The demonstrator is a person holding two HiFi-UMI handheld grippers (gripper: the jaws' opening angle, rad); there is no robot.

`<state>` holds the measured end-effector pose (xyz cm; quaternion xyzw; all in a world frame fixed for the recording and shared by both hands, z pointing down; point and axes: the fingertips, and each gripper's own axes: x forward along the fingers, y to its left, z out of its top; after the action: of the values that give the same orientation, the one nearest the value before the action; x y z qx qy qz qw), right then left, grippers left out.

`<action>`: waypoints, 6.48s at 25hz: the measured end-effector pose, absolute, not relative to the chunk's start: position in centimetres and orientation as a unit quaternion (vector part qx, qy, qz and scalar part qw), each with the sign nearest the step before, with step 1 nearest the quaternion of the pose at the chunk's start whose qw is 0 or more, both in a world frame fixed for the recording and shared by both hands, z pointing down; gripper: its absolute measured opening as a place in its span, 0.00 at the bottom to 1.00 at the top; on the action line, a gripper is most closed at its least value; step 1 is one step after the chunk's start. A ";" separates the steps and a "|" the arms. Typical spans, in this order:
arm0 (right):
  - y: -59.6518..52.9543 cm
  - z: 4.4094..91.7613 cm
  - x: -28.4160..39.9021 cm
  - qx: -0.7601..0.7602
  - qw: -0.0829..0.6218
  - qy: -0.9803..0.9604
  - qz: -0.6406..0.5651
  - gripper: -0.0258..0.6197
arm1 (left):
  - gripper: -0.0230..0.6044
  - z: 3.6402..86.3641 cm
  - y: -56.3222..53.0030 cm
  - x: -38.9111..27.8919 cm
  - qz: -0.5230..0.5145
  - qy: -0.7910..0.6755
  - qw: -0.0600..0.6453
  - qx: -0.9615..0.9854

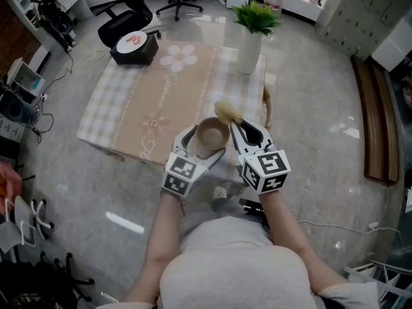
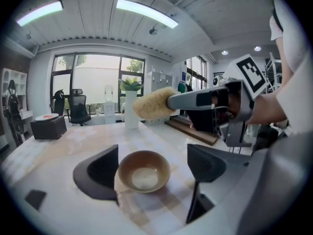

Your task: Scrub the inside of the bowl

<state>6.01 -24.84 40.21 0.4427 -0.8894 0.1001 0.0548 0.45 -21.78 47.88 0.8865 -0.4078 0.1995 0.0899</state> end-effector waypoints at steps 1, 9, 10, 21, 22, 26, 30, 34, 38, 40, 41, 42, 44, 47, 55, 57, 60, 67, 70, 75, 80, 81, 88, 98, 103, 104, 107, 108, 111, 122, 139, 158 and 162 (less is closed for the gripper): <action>-25.0 40.4 5.9 0.441 0.057 -0.890 0.101 0.13 | 0.70 48.2 -21.9 0.4 0.203 -0.407 0.092 0.886; -25.8 41.6 5.6 0.441 0.071 -0.888 0.110 0.13 | 0.74 50.6 -22.4 -0.2 0.222 -0.396 0.115 0.883; -26.0 41.7 5.7 0.444 0.071 -0.886 0.112 0.13 | 0.74 51.0 -22.6 -0.3 0.228 -0.394 0.115 0.883; -27.7 42.7 5.4 0.469 0.071 -0.869 0.140 0.13 | 0.74 54.5 -23.4 -0.5 0.280 -0.346 0.115 0.888; -27.8 42.8 5.3 0.471 0.072 -0.868 0.141 0.13 | 0.74 55.0 -23.5 -0.5 0.287 -0.342 0.111 0.888; -28.4 42.8 5.4 0.479 0.075 -0.863 0.142 0.13 | 0.74 56.0 -23.8 -0.2 0.301 -0.324 0.104 0.891; -28.9 42.7 5.5 0.489 0.078 -0.857 0.140 0.13 | 0.74 56.0 -23.7 -0.1 0.304 -0.310 0.104 0.895; -29.2 42.7 5.4 0.490 0.083 -0.857 0.138 0.13 | 0.74 56.1 -23.7 -0.2 0.303 -0.308 0.102 0.896; -29.2 42.7 4.8 0.470 0.097 -0.866 0.143 0.13 | 0.74 56.0 -23.8 -0.2 0.303 -0.310 0.101 0.896; -29.0 43.1 4.4 0.453 0.111 -0.872 0.148 0.13 | 0.74 56.0 -23.7 -0.2 0.303 -0.309 0.102 0.895; -29.0 43.4 4.1 0.447 0.119 -0.874 0.150 0.13 | 0.74 56.0 -23.7 -0.2 0.304 -0.309 0.102 0.895; -28.9 43.6 4.0 0.442 0.127 -0.875 0.153 0.13 | 0.74 56.0 -23.8 -0.2 0.304 -0.309 0.102 0.896; -28.8 44.3 3.6 0.432 0.142 -0.876 0.160 0.13 | 0.74 56.0 -23.9 -0.2 0.304 -0.309 0.101 0.895; -28.3 45.3 2.7 0.407 0.168 -0.882 0.170 0.13 | 0.74 56.0 -23.8 -0.1 0.307 -0.309 0.102 0.894; -27.6 47.4 0.5 0.342 0.249 -0.892 0.159 0.13 | 0.74 56.0 -23.8 -0.1 0.312 -0.307 0.105 0.893; -27.6 47.7 0.2 0.333 0.270 -0.891 0.149 0.13 | 0.74 56.0 -23.8 -0.1 0.312 -0.307 0.105 0.893; -27.8 48.2 -0.1 0.323 0.301 -0.887 0.138 0.13 | 0.74 56.0 -23.8 -0.1 0.312 -0.306 0.105 0.893; -28.0 48.9 -0.9 0.294 0.315 -0.892 0.137 0.13 | 0.74 56.0 -23.9 -0.1 0.312 -0.306 0.105 0.893; -28.4 49.1 -0.4 0.300 0.329 -0.887 0.118 0.13 | 0.74 56.1 -23.8 -0.1 0.313 -0.306 0.105 0.893; -28.8 49.3 0.2 0.304 0.339 -0.884 0.110 0.13 | 0.74 56.1 -23.9 -0.1 0.313 -0.306 0.105 0.893; -29.2 49.3 1.3 0.312 0.346 -0.878 0.110 0.13 | 0.74 56.1 -23.9 -0.1 0.314 -0.304 0.107 0.893; -29.2 49.3 1.5 0.314 0.347 -0.877 0.111 0.13 | 0.74 56.1 -23.9 -0.1 0.314 -0.304 0.107 0.893; -29.4 49.3 3.6 0.328 0.347 -0.870 0.125 0.13 | 0.74 56.1 -23.9 -0.1 0.318 -0.299 0.105 0.894; -28.3 49.4 5.9 0.327 0.350 -0.864 0.153 0.13 | 0.74 56.2 -23.9 -0.1 0.322 -0.294 0.108 0.893; -27.6 49.1 6.8 0.319 0.360 -0.865 0.144 0.13 | 0.74 56.1 -23.9 -0.1 0.323 -0.293 0.108 0.894; -27.5 49.1 6.9 0.314 0.361 -0.866 0.142 0.13 | 0.74 56.1 -23.9 -0.1 0.323 -0.293 0.108 0.894; -26.8 49.0 7.1 0.301 0.362 -0.871 0.138 0.13 | 0.74 56.1 -24.0 -0.1 0.323 -0.292 0.108 0.894; -26.5 49.0 7.2 0.297 0.363 -0.873 0.137 0.13 | 0.74 56.1 -24.0 -0.1 0.324 -0.291 0.108 0.894; -25.4 48.9 7.4 0.272 0.375 -0.876 0.131 0.13 | 0.74 56.0 -24.0 -0.1 0.324 -0.291 0.107 0.894; -22.2 49.0 6.2 0.195 0.394 -0.890 0.118 0.13 | 0.74 56.2 -24.0 -0.1 0.327 -0.289 0.108 0.893; -22.0 49.0 0.6 0.114 0.408 -0.904 0.060 0.13 | 0.74 56.1 -24.0 0.0 0.330 -0.281 0.111 0.894; -25.6 50.0 -0.9 0.158 0.439 -0.883 0.054 0.13 | 0.74 56.1 -24.0 0.1 0.331 -0.279 0.116 0.894; -26.5 50.7 -0.9 0.148 0.466 -0.870 0.066 0.13 | 0.74 56.2 -24.0 0.0 0.333 -0.279 0.116 0.893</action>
<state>-0.87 -26.55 50.73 0.1484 -0.8697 0.0663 0.4661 0.00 -24.04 56.18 0.8933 -0.2790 0.3328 0.1160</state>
